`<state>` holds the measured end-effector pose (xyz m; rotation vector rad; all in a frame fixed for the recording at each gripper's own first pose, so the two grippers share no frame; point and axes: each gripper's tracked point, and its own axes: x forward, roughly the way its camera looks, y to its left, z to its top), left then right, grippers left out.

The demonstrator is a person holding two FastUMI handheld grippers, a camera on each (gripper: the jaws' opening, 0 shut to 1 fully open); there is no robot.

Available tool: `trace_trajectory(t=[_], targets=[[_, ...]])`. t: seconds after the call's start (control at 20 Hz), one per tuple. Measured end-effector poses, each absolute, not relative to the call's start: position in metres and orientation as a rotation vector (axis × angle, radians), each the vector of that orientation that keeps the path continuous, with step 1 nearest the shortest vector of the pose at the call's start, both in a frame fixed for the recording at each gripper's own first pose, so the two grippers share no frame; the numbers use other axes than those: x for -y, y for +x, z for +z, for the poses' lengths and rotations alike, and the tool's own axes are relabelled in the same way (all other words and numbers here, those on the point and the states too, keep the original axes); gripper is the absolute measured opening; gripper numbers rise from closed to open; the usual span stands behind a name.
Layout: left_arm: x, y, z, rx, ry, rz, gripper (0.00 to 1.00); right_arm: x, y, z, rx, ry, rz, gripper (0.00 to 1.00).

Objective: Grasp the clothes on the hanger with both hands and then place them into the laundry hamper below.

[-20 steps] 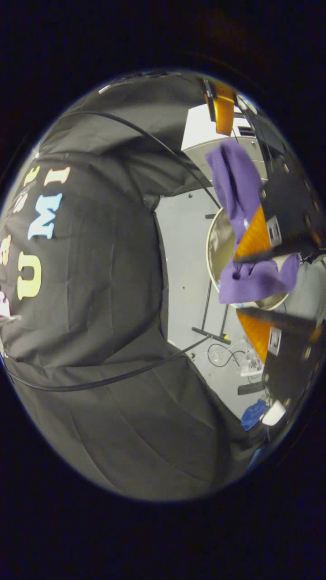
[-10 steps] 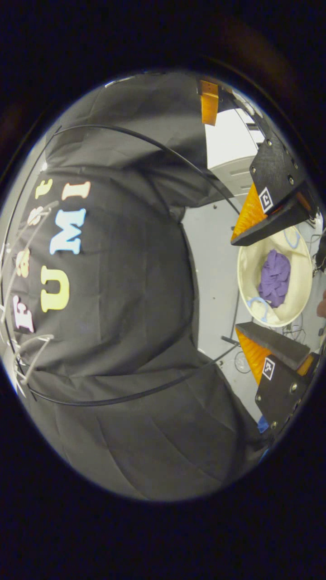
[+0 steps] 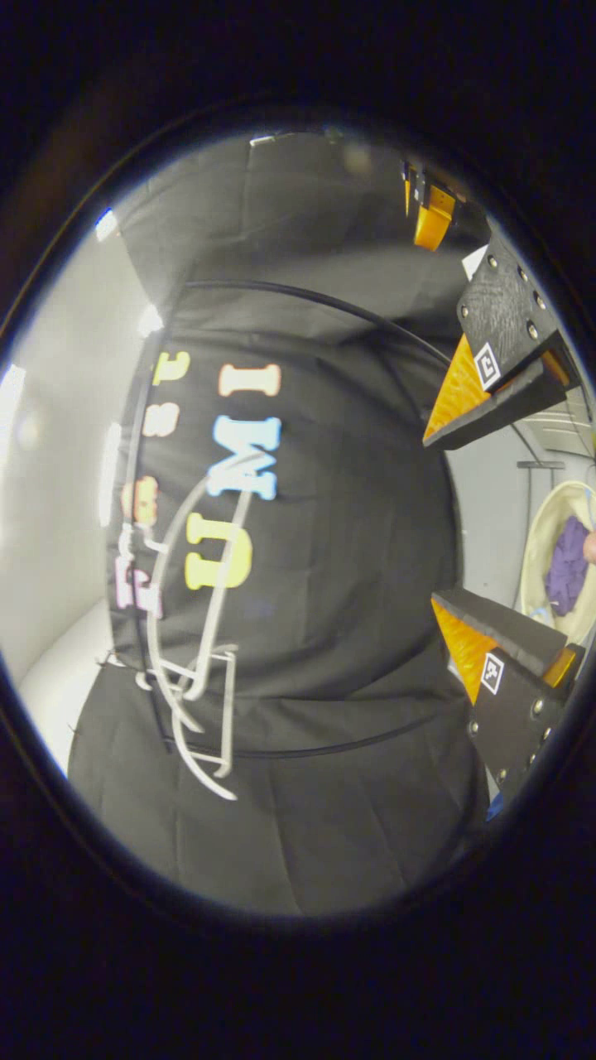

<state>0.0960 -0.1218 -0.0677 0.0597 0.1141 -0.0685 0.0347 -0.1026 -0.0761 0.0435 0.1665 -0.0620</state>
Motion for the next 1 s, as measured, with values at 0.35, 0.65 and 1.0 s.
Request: trace_trajectory(t=[0.35, 0.65, 1.0], targets=[[0.167, 0.063, 0.038, 0.042, -0.004, -0.045, 1.0, 0.161, 0.038, 0.029, 0.069, 0.056, -0.041, 0.99], [0.167, 0.032, 0.079, 0.088, 0.025, -0.069, 1.0, 0.181, 0.024, 0.06, 0.143, 0.06, -0.066, 0.95], [0.117, 0.011, 0.087, 0.09, 0.125, -0.039, 0.95, 0.176, 0.007, 0.056, 0.139, -0.017, -0.138, 0.95]])
